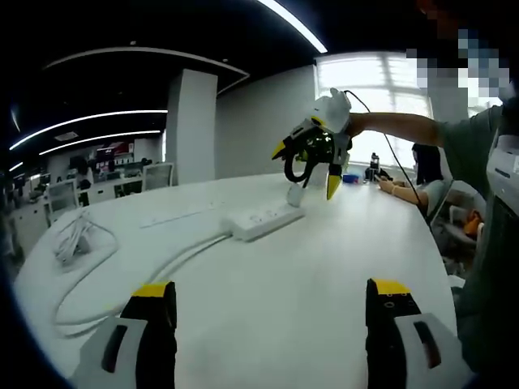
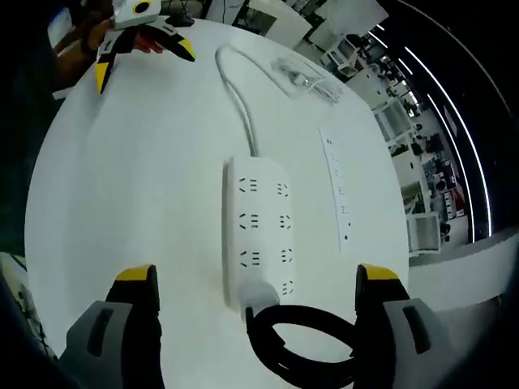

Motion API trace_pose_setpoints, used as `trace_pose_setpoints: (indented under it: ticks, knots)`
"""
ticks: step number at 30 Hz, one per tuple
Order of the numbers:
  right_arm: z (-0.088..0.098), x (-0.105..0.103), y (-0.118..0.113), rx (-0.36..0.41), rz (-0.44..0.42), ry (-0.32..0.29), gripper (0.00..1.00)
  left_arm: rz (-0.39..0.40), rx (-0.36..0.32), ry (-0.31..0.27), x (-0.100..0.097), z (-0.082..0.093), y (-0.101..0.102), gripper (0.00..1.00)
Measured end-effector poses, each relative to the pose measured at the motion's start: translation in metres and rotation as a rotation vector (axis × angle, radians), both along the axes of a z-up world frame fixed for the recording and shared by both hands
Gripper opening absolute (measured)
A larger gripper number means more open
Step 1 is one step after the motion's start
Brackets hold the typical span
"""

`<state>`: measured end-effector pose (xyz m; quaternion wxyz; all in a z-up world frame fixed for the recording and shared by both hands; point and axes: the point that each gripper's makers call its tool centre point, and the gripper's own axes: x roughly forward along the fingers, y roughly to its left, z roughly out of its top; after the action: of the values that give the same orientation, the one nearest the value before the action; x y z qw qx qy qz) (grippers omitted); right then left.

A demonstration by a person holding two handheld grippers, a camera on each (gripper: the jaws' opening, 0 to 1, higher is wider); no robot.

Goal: Straighten the power strip on the desk, plug the charger into it

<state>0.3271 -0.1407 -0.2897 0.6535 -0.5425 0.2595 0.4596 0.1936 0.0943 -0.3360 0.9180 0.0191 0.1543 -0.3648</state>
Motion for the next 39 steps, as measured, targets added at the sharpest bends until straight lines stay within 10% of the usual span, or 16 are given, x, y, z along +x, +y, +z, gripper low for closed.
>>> trace_pose_setpoints:
  ticks: [39]
  knots:
    - [0.066,0.004,-0.032,0.631,-0.157,-0.067,0.99,-0.017,0.004,0.012,-0.001,0.003,-0.008,0.99]
